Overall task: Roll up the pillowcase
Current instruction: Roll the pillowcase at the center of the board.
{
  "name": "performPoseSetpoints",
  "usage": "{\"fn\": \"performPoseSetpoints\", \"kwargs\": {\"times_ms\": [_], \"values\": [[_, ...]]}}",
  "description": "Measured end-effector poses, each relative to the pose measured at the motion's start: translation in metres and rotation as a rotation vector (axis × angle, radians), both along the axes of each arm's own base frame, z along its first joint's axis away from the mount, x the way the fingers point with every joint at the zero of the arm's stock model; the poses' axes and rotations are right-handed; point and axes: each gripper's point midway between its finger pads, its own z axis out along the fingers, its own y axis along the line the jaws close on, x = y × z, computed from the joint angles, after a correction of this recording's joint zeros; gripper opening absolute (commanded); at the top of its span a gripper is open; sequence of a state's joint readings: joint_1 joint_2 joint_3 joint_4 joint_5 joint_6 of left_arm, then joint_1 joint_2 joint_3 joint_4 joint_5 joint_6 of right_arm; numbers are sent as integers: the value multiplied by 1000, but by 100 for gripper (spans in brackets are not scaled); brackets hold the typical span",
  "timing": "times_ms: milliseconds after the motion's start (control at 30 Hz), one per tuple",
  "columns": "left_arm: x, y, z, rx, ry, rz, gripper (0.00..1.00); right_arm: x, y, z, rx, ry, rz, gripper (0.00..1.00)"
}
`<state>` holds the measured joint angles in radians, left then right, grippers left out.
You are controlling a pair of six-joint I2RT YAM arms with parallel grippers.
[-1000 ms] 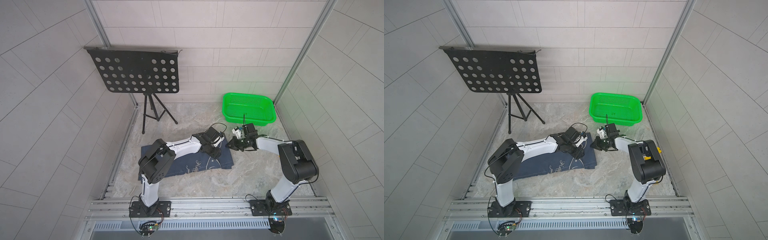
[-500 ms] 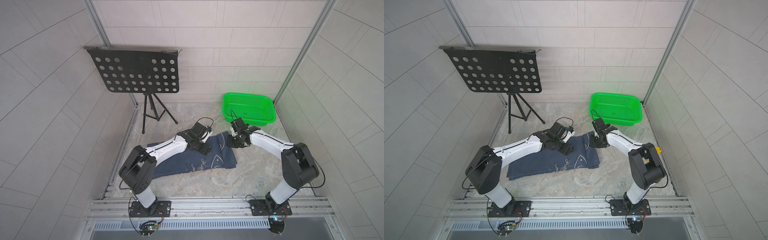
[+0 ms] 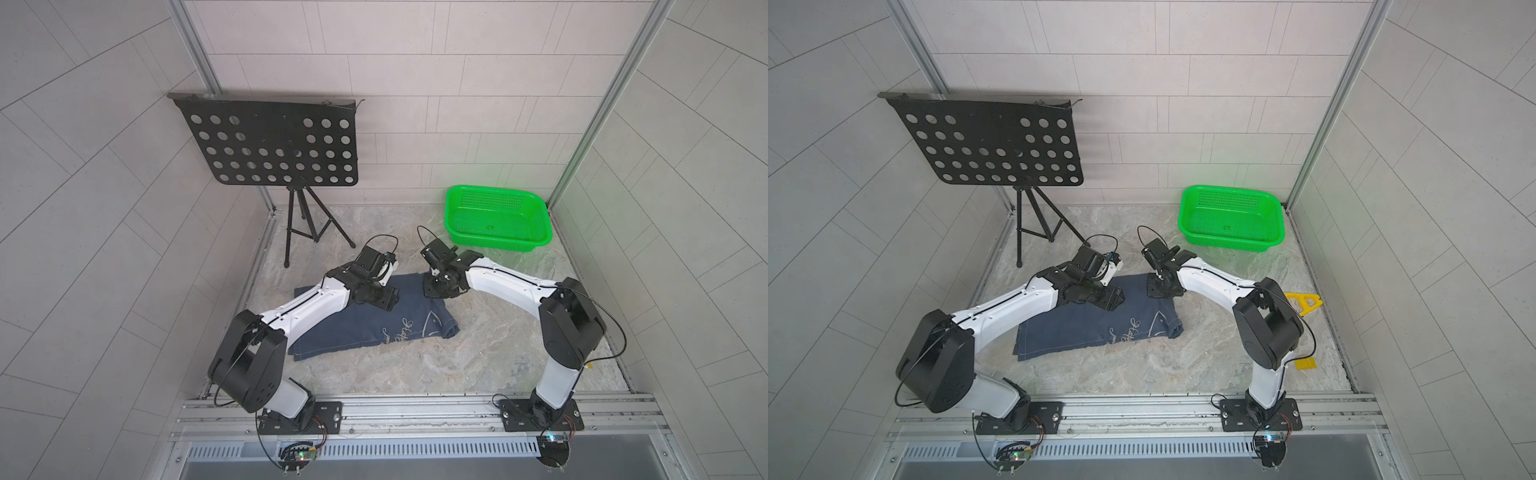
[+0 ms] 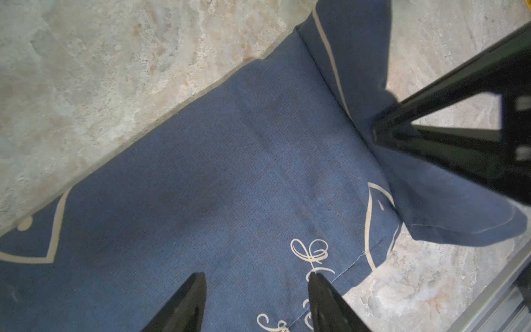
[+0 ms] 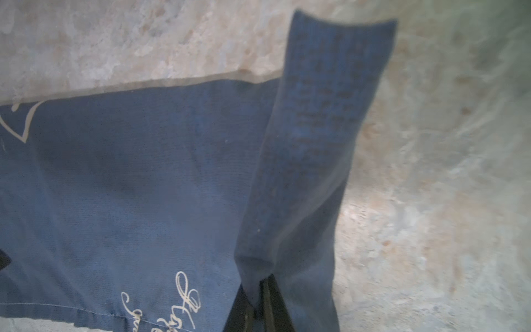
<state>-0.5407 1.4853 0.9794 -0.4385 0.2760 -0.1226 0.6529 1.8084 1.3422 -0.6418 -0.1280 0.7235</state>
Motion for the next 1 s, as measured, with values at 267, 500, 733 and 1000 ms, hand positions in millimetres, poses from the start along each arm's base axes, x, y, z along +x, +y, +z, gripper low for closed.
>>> {"fn": "performPoseSetpoints", "kwargs": {"times_ms": [267, 500, 733, 1000], "values": [[-15, 14, -11, 5, 38, 39, 64, -3, 40, -20, 22, 50, 50, 14], [-25, 17, -20, -7, 76, 60, 64, -2, 62, -37, 75, 78, 65, 22], [-27, 4, -7, -97, 71, 67, 63, 6, 87, -32, 244, 68, 76, 31], [-39, -25, -4, -160, 77, 15, 61, 30, 53, 27, 407, -17, 14, 31]]}}
